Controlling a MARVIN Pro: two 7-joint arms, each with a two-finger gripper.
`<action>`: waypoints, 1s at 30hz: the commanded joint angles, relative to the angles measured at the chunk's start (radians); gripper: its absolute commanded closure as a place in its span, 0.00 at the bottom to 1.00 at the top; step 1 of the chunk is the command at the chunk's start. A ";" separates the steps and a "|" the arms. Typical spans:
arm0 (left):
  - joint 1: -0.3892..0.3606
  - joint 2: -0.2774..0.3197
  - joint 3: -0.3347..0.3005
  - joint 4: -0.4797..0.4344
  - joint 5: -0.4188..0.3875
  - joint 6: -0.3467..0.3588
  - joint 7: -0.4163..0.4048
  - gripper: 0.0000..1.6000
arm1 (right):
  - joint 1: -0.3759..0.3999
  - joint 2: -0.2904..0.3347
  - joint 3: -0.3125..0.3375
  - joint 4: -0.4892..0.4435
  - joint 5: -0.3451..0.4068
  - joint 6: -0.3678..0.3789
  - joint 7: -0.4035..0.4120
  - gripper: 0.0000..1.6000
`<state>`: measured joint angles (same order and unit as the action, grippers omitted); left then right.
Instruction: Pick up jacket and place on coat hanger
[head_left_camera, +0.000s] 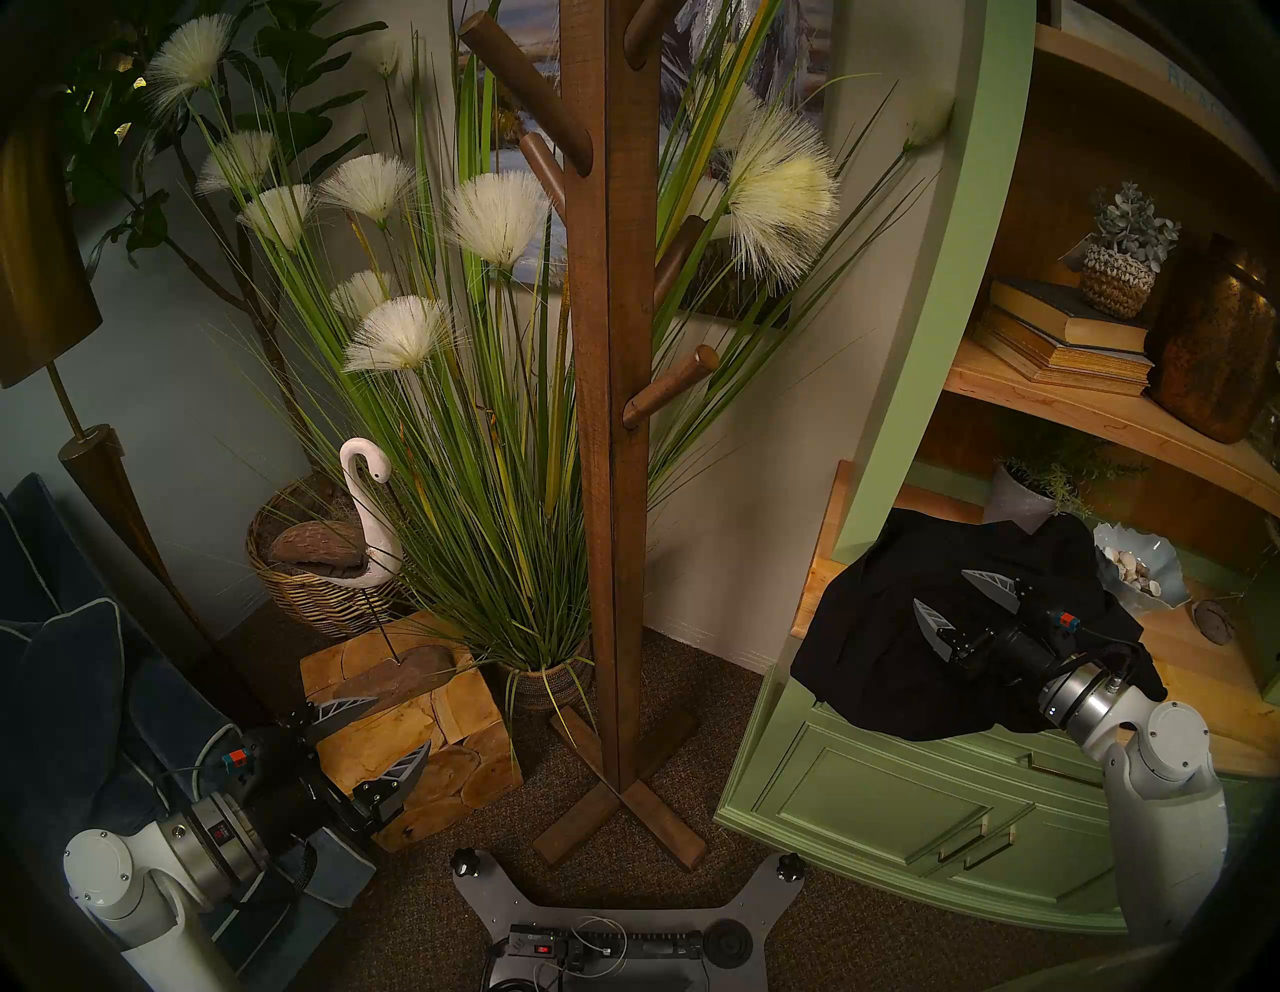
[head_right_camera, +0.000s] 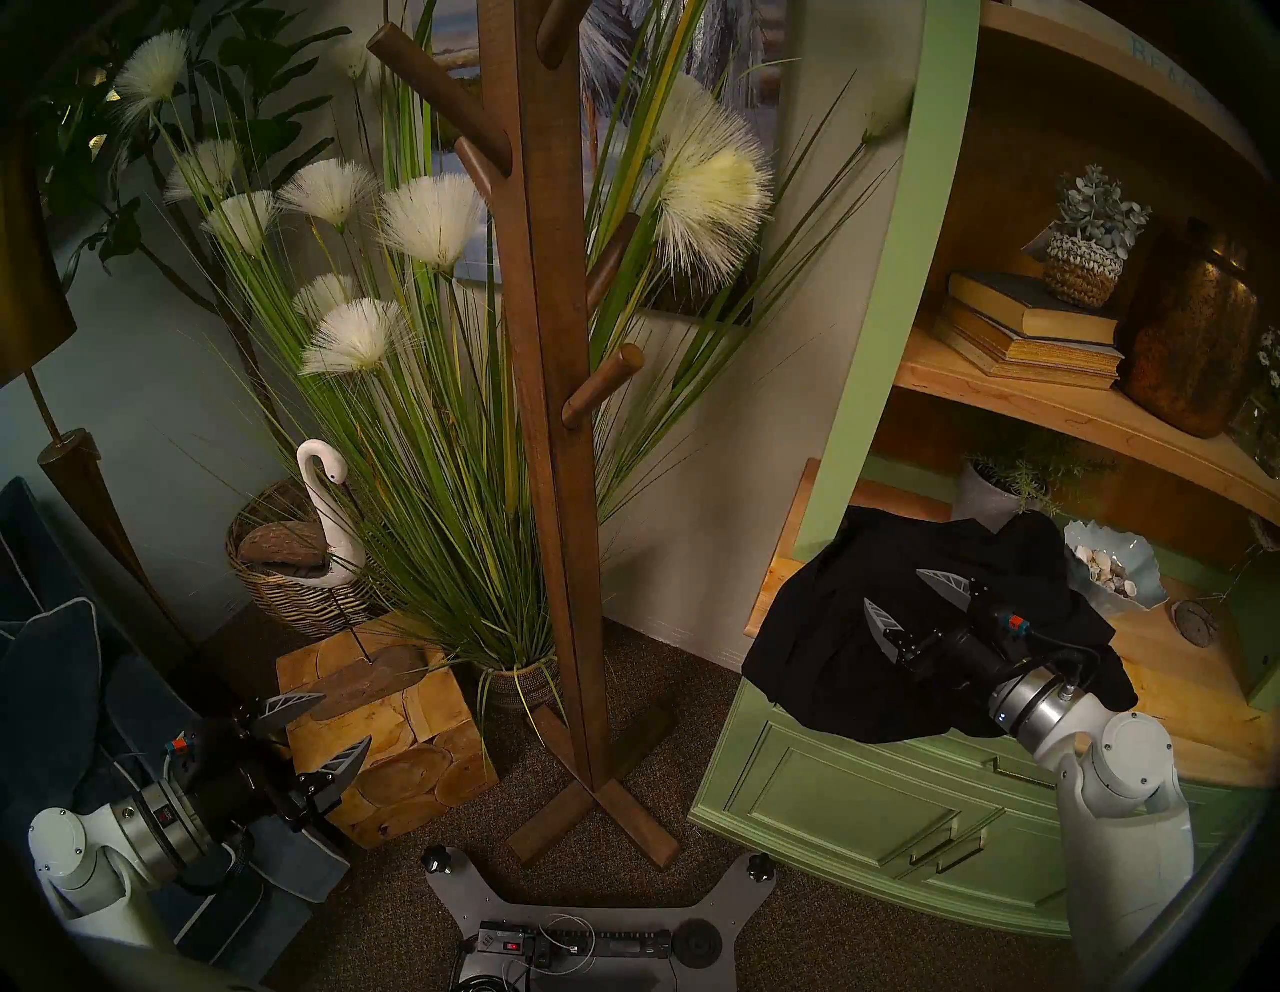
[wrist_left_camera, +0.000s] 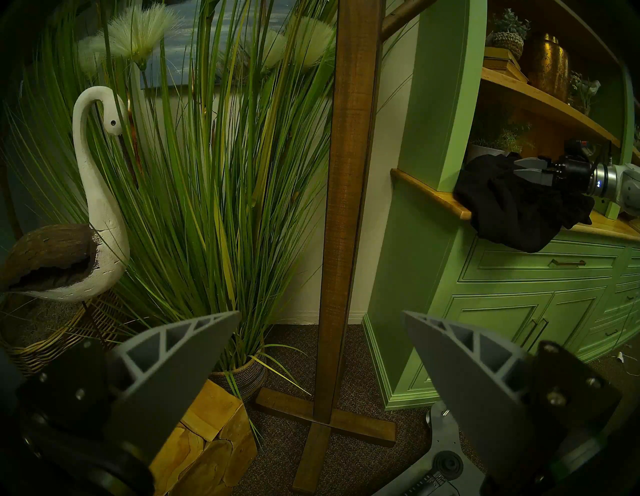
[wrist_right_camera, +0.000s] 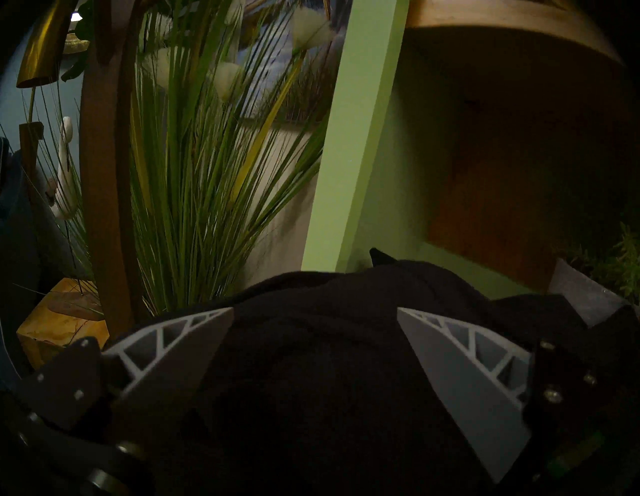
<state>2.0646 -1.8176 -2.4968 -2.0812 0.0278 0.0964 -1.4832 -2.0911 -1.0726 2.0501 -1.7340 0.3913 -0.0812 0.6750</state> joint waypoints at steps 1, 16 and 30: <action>-0.001 0.000 -0.001 -0.020 -0.017 0.000 0.000 0.00 | 0.088 0.025 -0.034 0.049 -0.029 -0.022 -0.025 0.00; -0.001 0.000 -0.001 -0.020 -0.018 0.000 0.000 0.00 | 0.124 0.047 -0.140 0.119 -0.086 0.100 -0.058 0.00; -0.003 0.001 0.000 -0.018 -0.013 0.000 0.000 0.00 | 0.102 0.108 -0.135 0.274 -0.041 0.164 0.035 0.00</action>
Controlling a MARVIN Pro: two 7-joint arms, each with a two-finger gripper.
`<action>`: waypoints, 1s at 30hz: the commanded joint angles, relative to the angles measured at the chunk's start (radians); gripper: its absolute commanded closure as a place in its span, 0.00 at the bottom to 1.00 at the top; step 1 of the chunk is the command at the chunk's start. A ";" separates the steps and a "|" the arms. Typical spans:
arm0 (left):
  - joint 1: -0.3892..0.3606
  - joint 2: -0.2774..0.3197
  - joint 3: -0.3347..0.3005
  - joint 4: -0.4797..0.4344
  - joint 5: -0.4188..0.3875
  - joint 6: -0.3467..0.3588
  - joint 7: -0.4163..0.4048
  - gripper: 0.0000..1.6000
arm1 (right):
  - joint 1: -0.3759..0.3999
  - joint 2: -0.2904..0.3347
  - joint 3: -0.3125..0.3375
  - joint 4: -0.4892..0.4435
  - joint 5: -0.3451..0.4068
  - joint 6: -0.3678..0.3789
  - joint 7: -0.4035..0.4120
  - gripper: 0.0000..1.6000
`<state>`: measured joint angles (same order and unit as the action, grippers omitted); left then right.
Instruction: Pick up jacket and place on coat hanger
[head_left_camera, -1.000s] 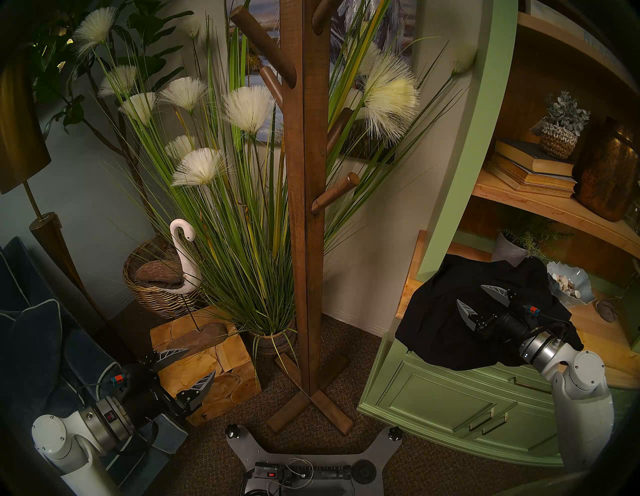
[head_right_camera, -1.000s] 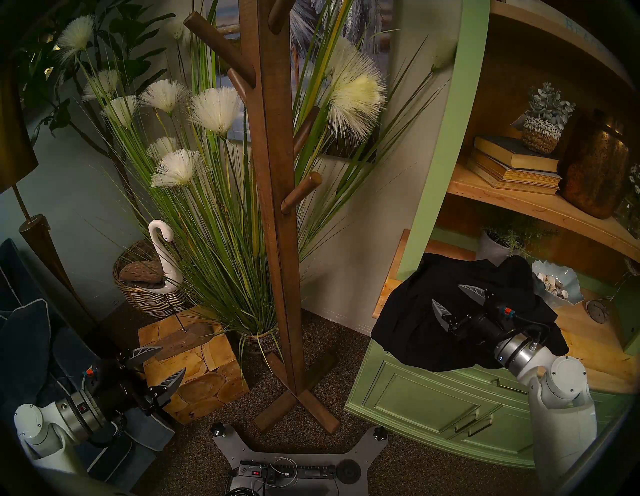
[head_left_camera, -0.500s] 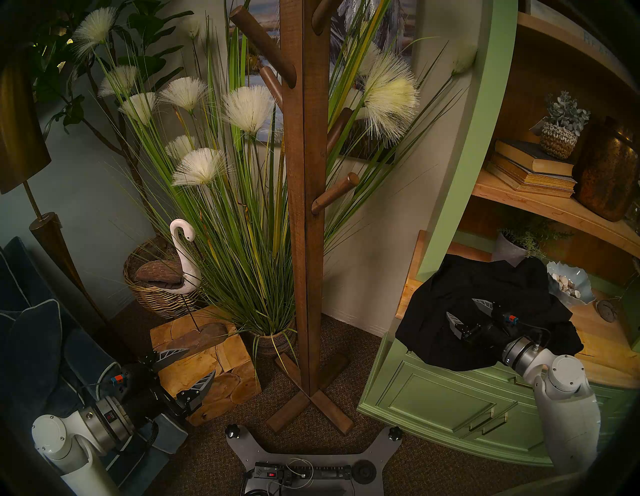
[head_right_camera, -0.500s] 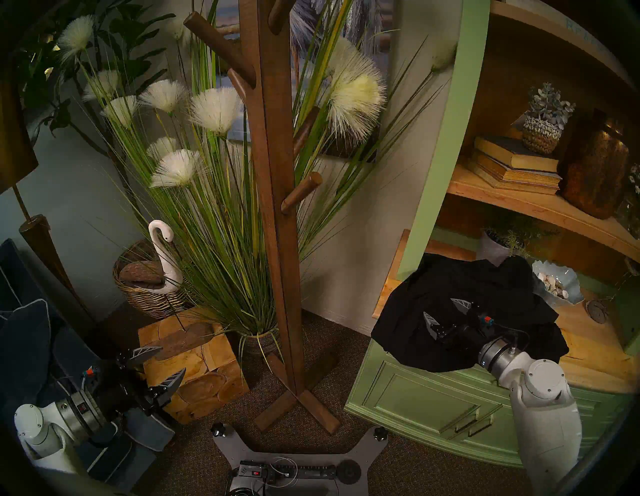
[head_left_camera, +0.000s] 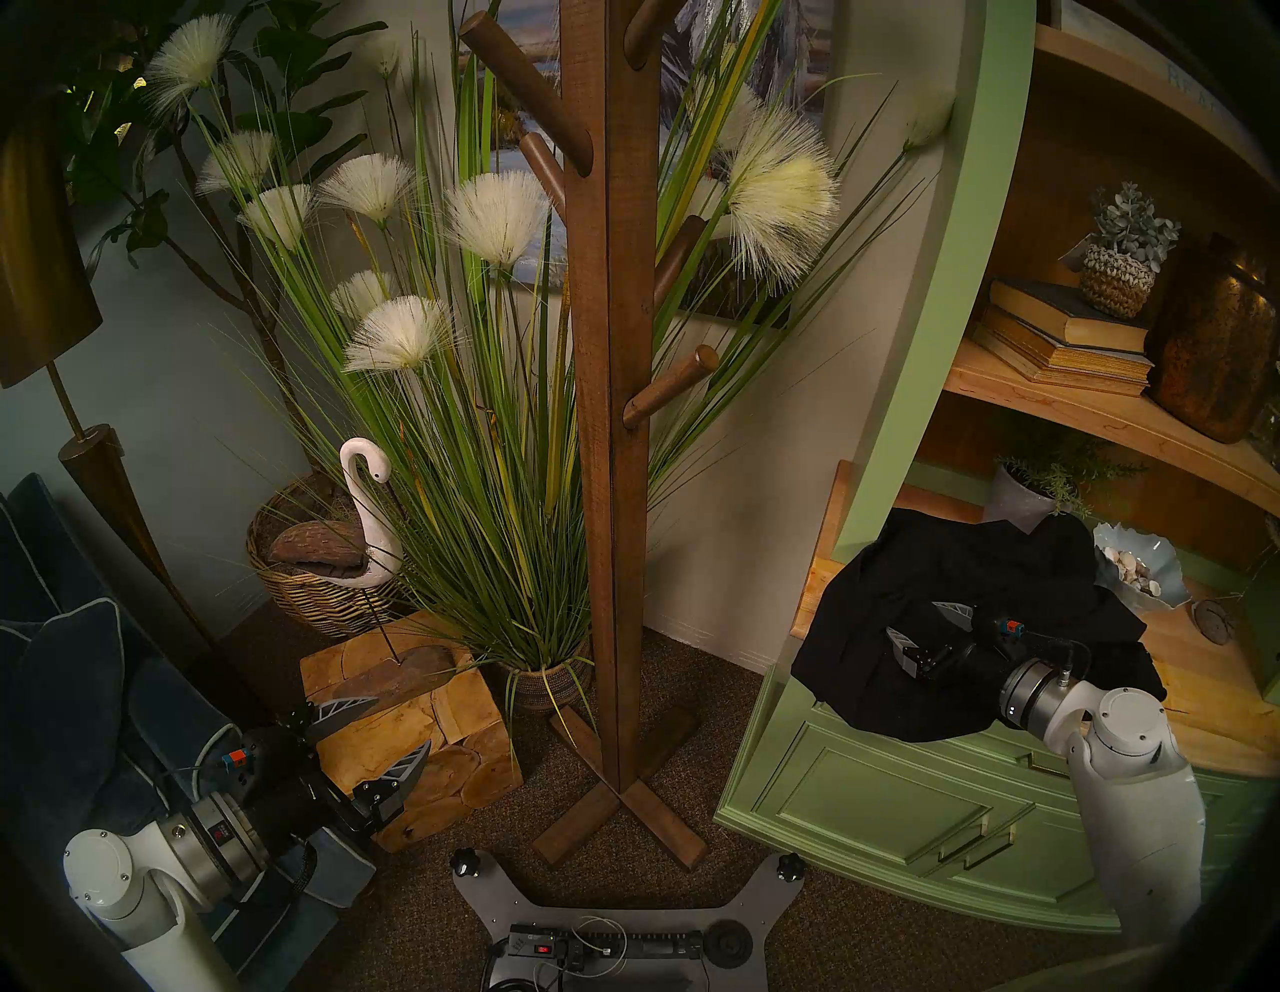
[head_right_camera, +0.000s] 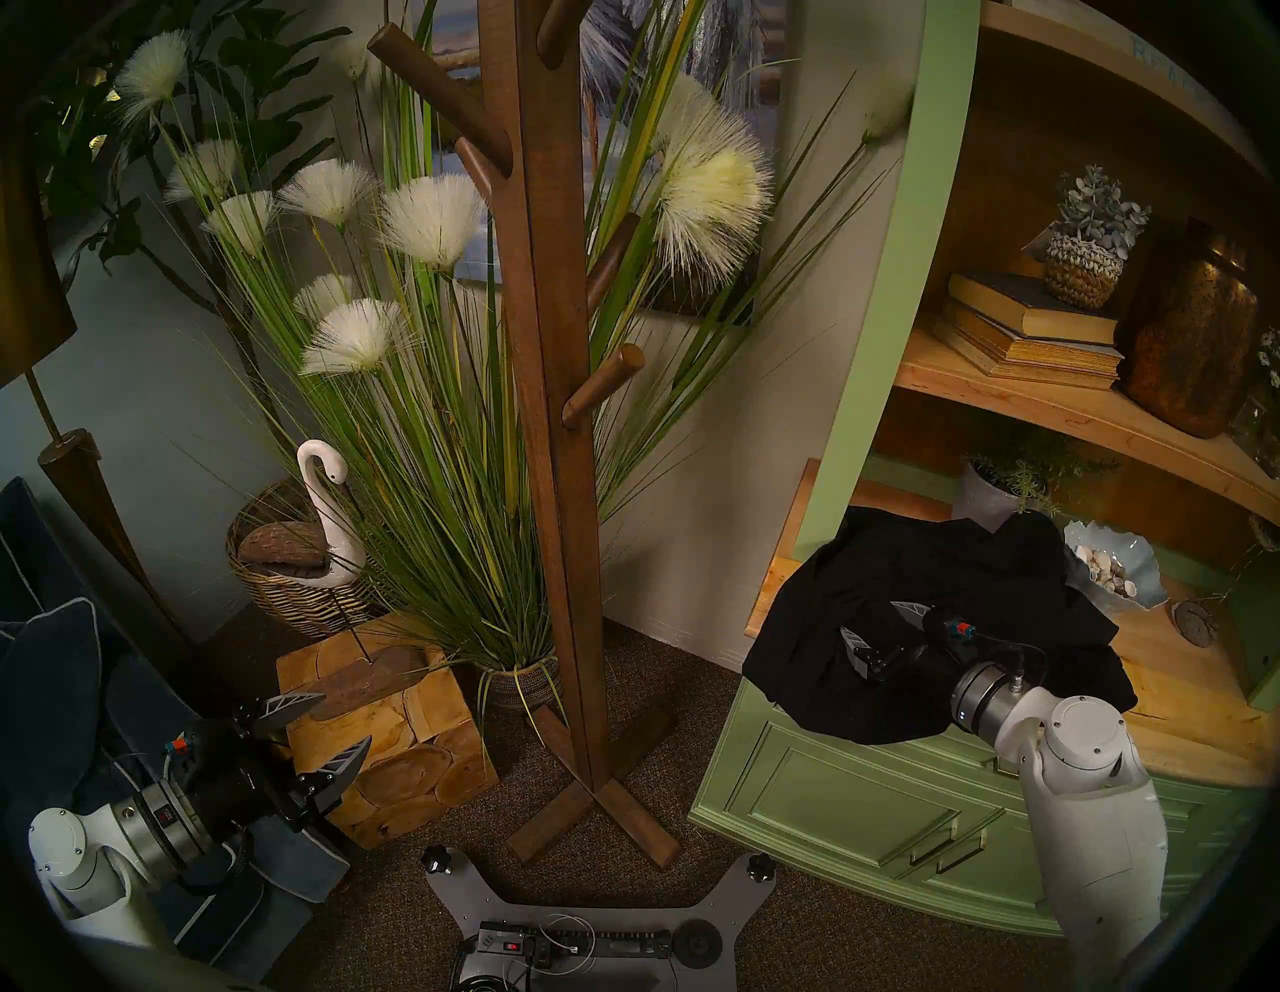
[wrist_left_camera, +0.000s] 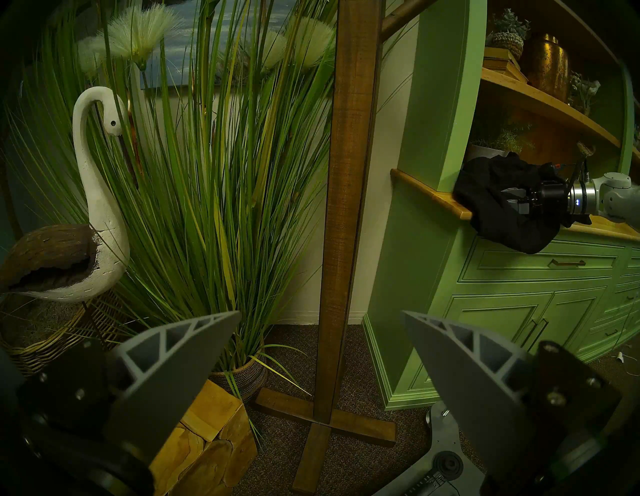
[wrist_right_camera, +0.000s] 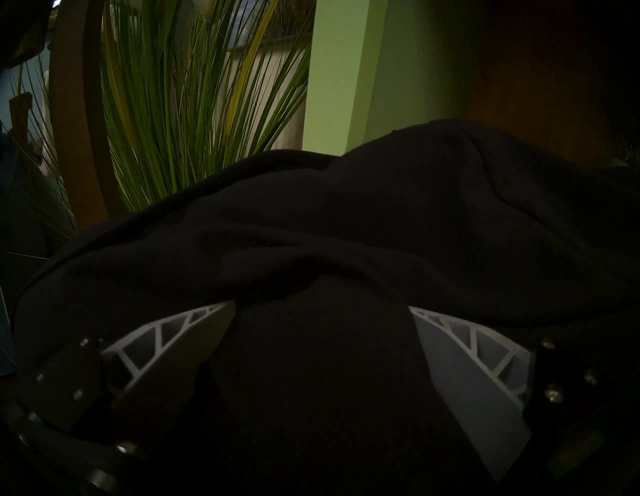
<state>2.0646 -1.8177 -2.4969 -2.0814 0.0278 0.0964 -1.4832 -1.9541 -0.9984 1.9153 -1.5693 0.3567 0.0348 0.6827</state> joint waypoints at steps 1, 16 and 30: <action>-0.003 0.001 0.000 -0.018 -0.013 0.000 0.000 0.00 | -0.046 0.035 0.006 0.108 -0.005 0.046 0.030 0.00; -0.003 0.002 0.000 -0.017 -0.011 -0.001 0.000 0.00 | -0.085 0.032 0.031 0.180 0.035 -0.069 0.119 1.00; -0.004 0.002 0.000 -0.015 -0.009 -0.001 0.000 0.00 | -0.181 -0.134 0.095 -0.053 0.218 -0.389 0.297 1.00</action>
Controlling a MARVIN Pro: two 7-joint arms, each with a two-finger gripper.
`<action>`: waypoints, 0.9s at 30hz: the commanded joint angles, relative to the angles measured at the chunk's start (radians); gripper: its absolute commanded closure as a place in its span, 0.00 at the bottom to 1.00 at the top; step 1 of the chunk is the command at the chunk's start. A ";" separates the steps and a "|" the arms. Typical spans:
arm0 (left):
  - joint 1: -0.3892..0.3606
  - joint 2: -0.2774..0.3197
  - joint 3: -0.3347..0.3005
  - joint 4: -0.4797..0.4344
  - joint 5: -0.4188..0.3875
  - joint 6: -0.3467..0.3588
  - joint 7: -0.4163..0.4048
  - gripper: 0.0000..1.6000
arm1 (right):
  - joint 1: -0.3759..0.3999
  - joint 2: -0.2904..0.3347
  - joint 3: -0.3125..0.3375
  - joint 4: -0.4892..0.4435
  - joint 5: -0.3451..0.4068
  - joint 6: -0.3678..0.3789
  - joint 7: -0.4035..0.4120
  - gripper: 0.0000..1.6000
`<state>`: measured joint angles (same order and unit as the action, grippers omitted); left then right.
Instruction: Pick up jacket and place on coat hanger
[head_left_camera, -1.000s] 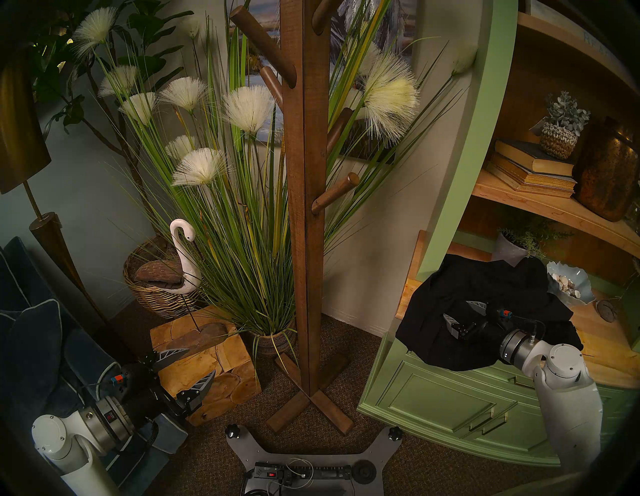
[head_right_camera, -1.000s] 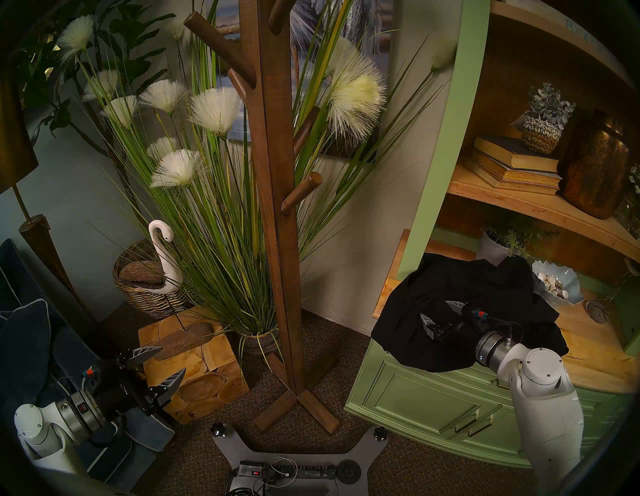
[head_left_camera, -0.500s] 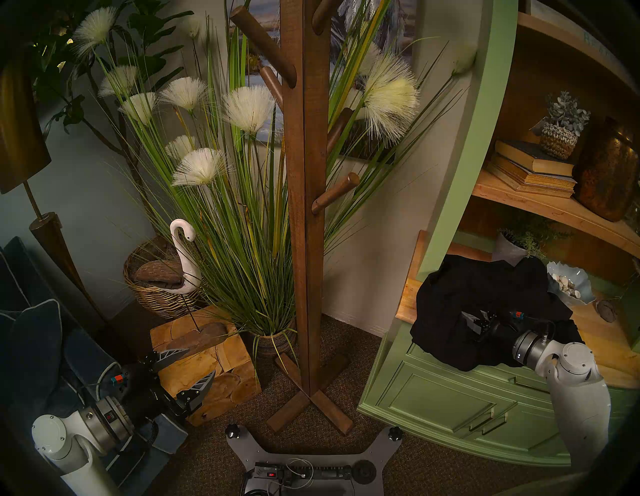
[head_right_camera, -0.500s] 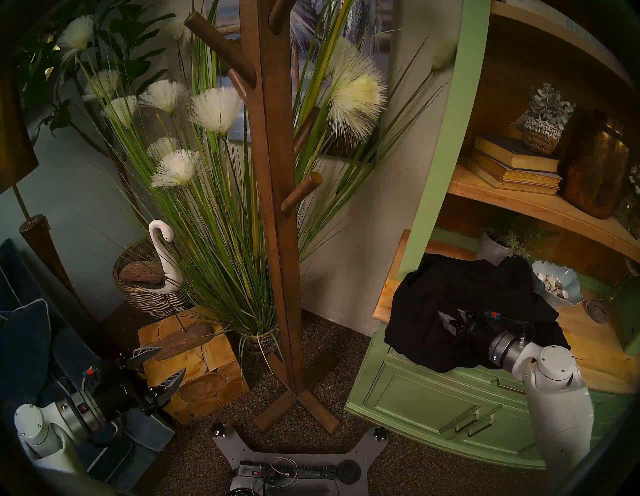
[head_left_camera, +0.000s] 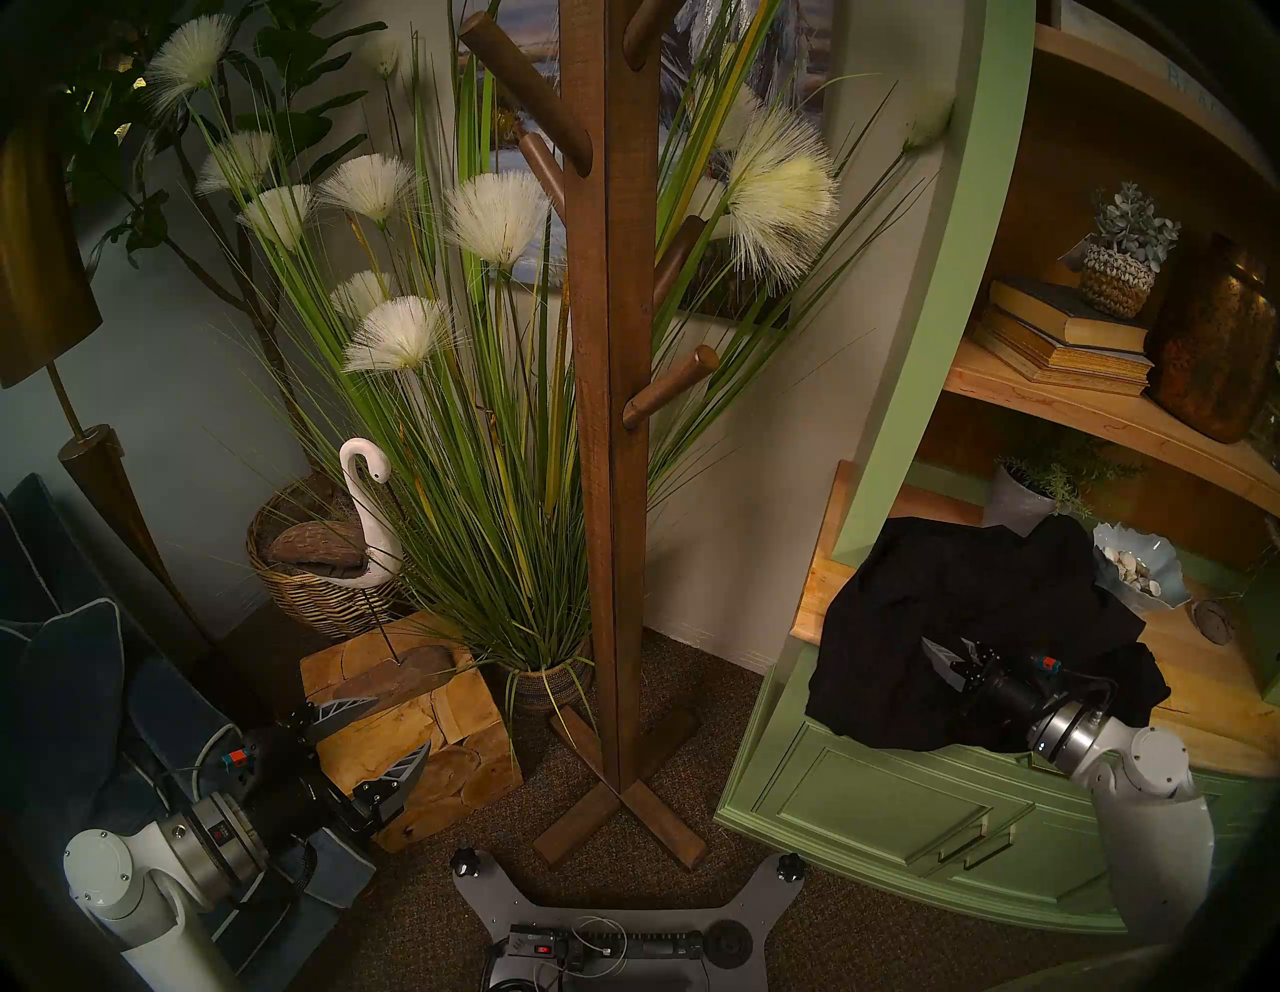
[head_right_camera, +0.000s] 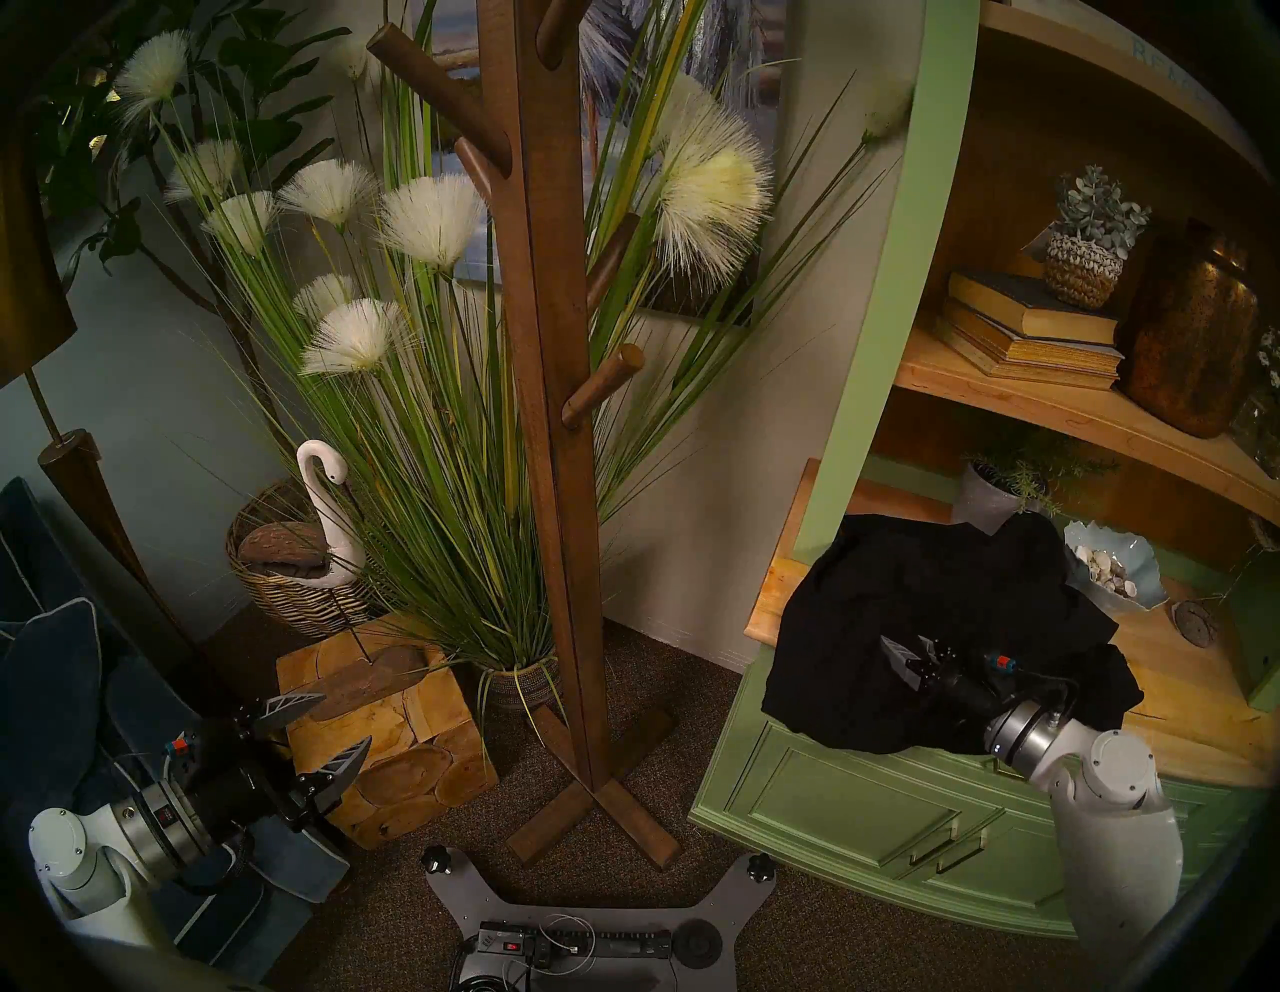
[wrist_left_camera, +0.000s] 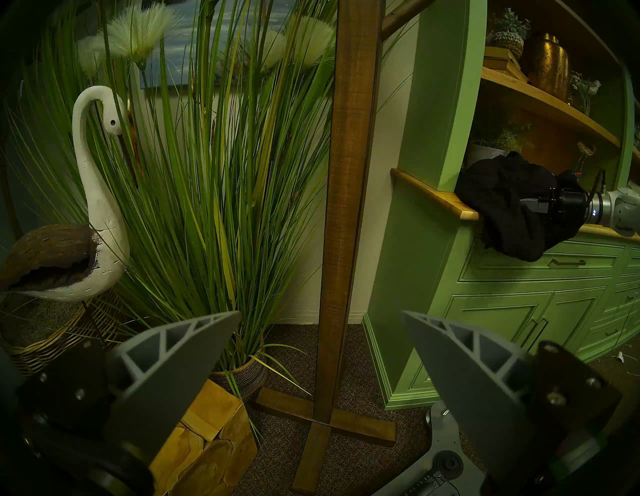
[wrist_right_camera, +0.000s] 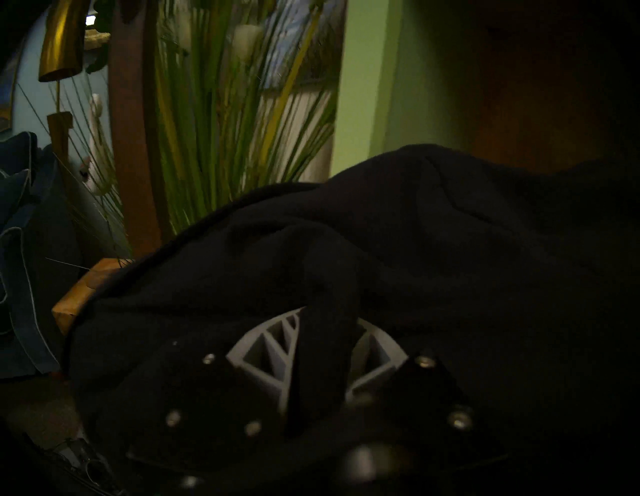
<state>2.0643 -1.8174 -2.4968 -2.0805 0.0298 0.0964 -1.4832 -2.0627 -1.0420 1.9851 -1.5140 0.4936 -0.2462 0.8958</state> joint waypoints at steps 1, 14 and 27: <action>-0.004 0.002 0.000 -0.016 -0.011 -0.001 0.000 0.00 | -0.075 -0.100 0.029 -0.119 0.097 -0.124 0.099 1.00; -0.003 0.001 0.000 -0.017 -0.012 0.000 0.000 0.00 | -0.086 -0.221 0.103 -0.266 0.283 -0.305 0.172 1.00; -0.003 0.001 0.000 -0.018 -0.013 0.000 0.000 0.00 | -0.075 -0.291 0.087 -0.397 0.391 -0.338 0.193 1.00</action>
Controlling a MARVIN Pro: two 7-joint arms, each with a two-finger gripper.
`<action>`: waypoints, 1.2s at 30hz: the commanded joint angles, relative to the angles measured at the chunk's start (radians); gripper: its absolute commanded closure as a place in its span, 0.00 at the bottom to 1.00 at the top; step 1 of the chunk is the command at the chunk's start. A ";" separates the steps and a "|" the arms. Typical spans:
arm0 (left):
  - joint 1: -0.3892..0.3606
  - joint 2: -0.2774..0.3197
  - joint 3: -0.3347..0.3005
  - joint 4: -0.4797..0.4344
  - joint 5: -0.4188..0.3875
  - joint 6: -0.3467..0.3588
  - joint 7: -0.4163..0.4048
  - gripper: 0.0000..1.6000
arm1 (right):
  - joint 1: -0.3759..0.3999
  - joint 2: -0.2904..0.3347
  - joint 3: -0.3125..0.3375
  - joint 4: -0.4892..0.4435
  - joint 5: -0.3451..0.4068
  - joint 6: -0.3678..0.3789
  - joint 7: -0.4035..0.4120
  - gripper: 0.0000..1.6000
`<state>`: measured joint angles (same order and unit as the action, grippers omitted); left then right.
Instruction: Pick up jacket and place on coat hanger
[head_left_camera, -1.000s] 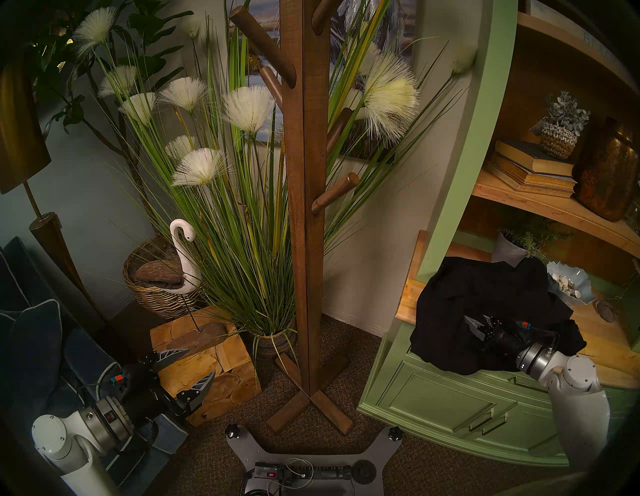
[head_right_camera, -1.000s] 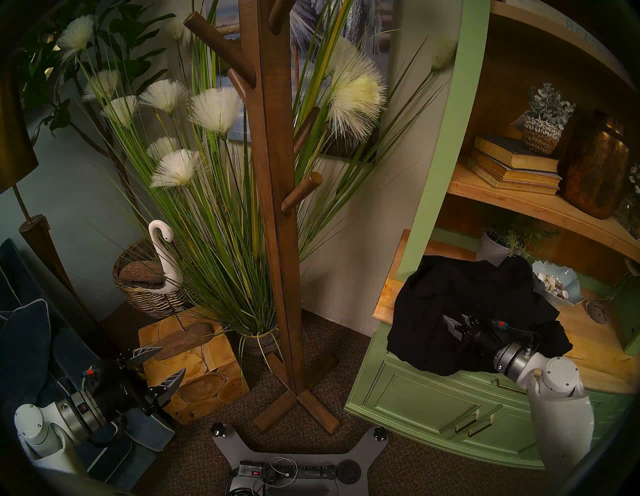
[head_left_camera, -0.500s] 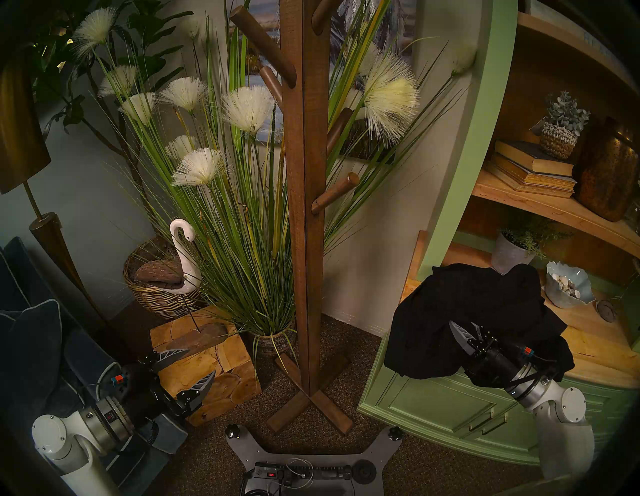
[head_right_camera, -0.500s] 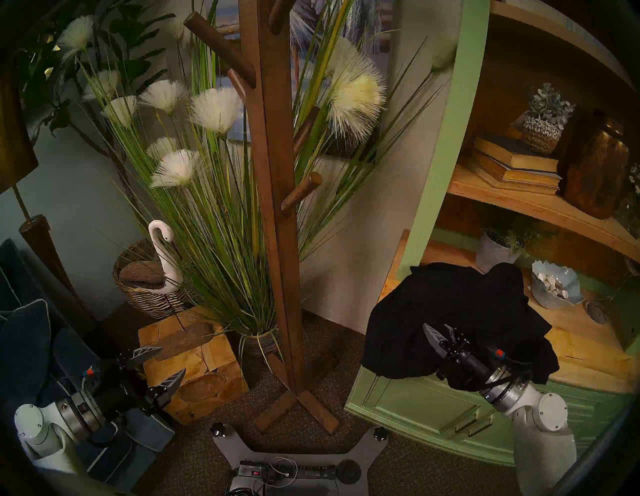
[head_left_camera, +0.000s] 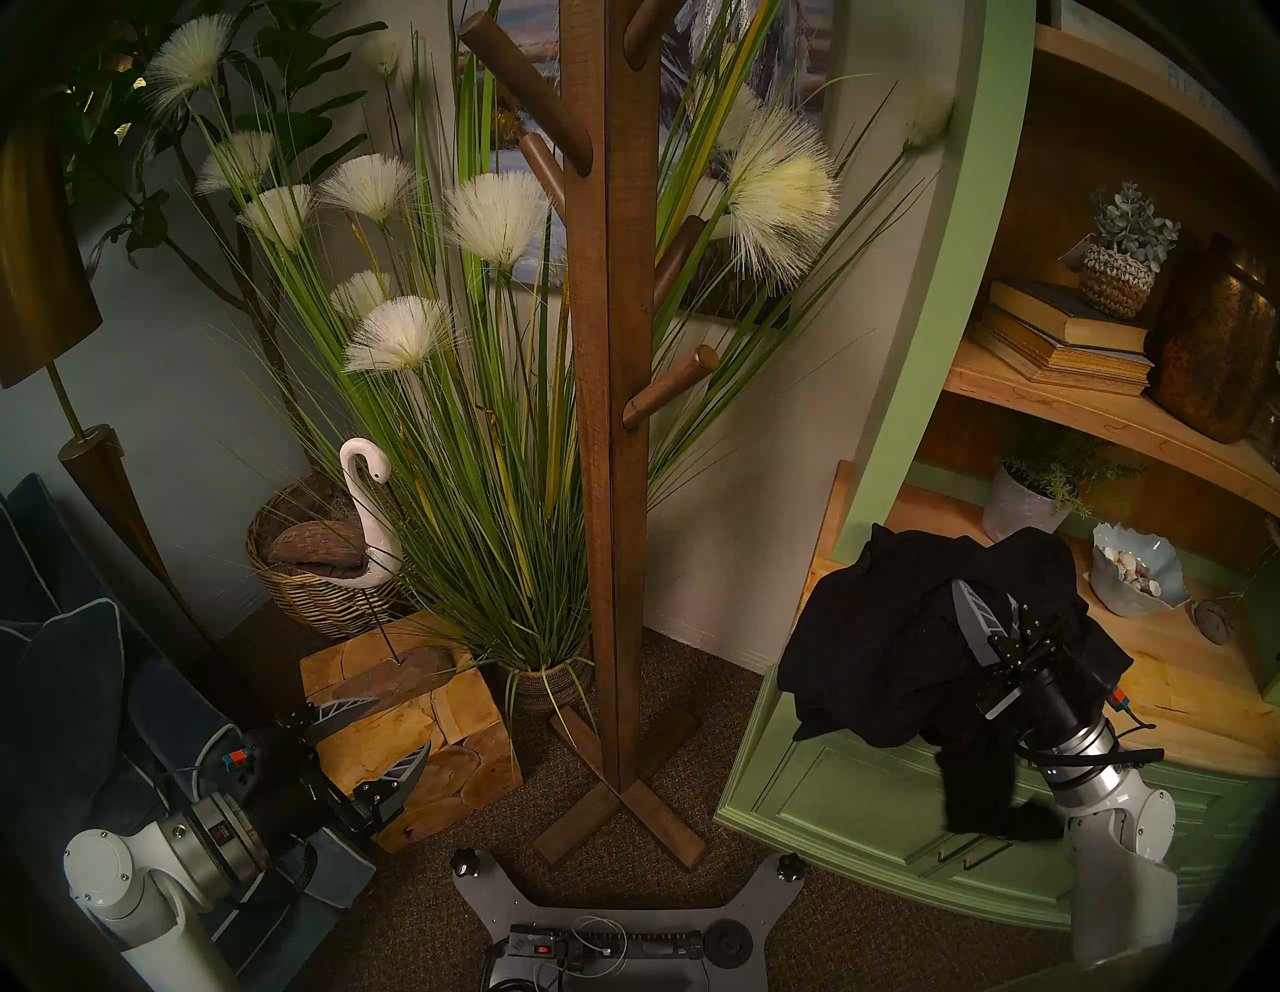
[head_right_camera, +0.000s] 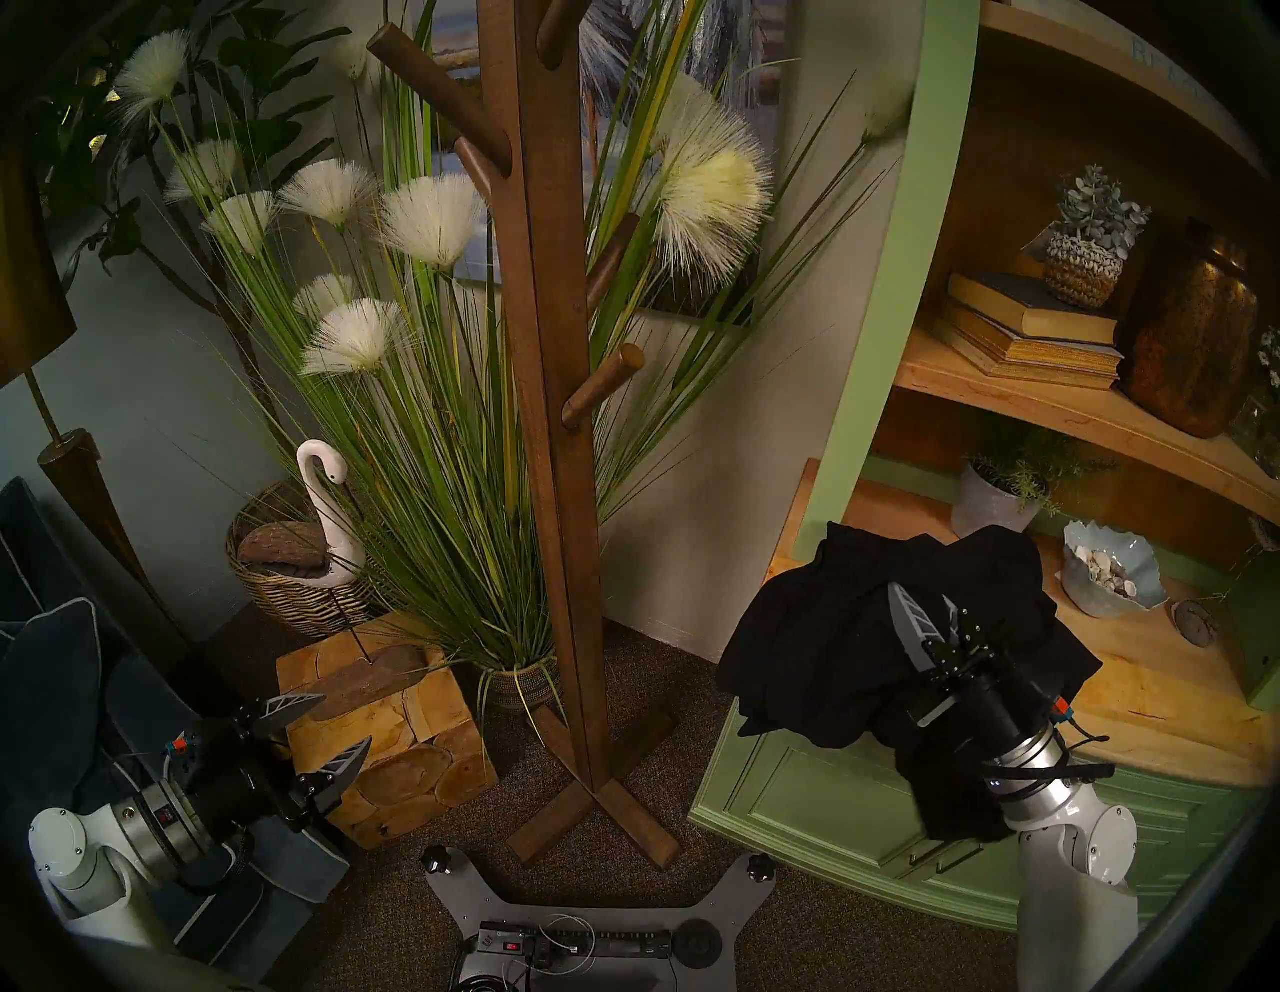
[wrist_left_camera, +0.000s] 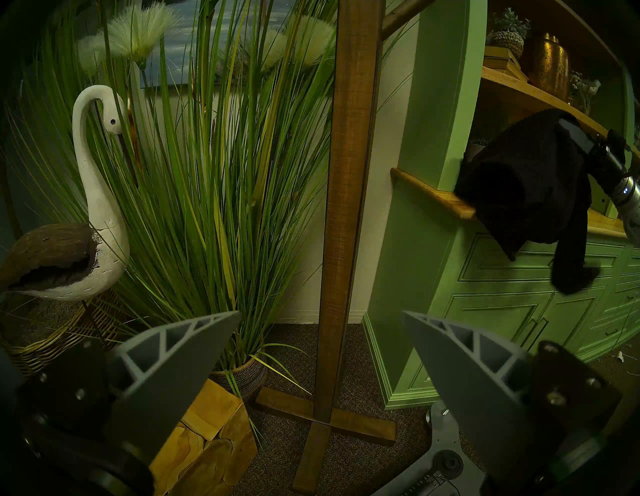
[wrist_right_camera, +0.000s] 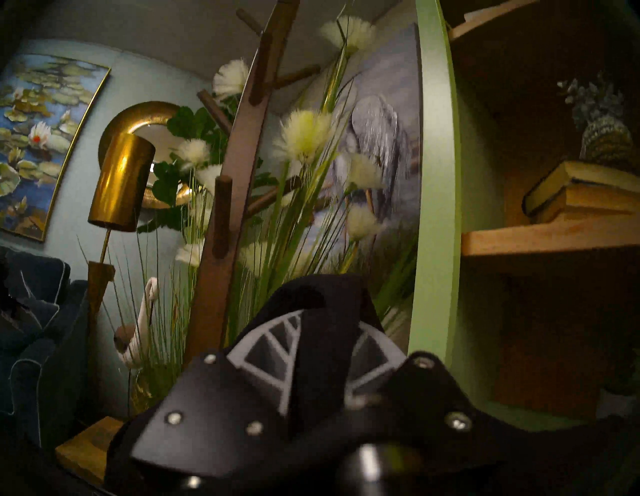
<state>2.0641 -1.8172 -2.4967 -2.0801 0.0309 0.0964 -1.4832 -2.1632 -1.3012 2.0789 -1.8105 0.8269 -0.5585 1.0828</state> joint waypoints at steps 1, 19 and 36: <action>-0.003 0.001 0.000 -0.018 -0.014 0.000 0.000 0.00 | 0.022 -0.039 -0.008 -0.121 0.060 -0.021 0.001 1.00; -0.004 0.002 0.000 -0.015 -0.009 -0.001 0.000 0.00 | 0.180 -0.058 -0.054 -0.299 0.121 -0.002 -0.087 1.00; -0.005 0.002 0.000 -0.015 -0.008 -0.001 0.000 0.00 | 0.333 -0.051 -0.151 -0.453 0.074 0.095 -0.329 1.00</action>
<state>2.0633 -1.8168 -2.4966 -2.0787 0.0344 0.0964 -1.4832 -1.9385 -1.3576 1.9620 -2.1553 0.9309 -0.5076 0.8597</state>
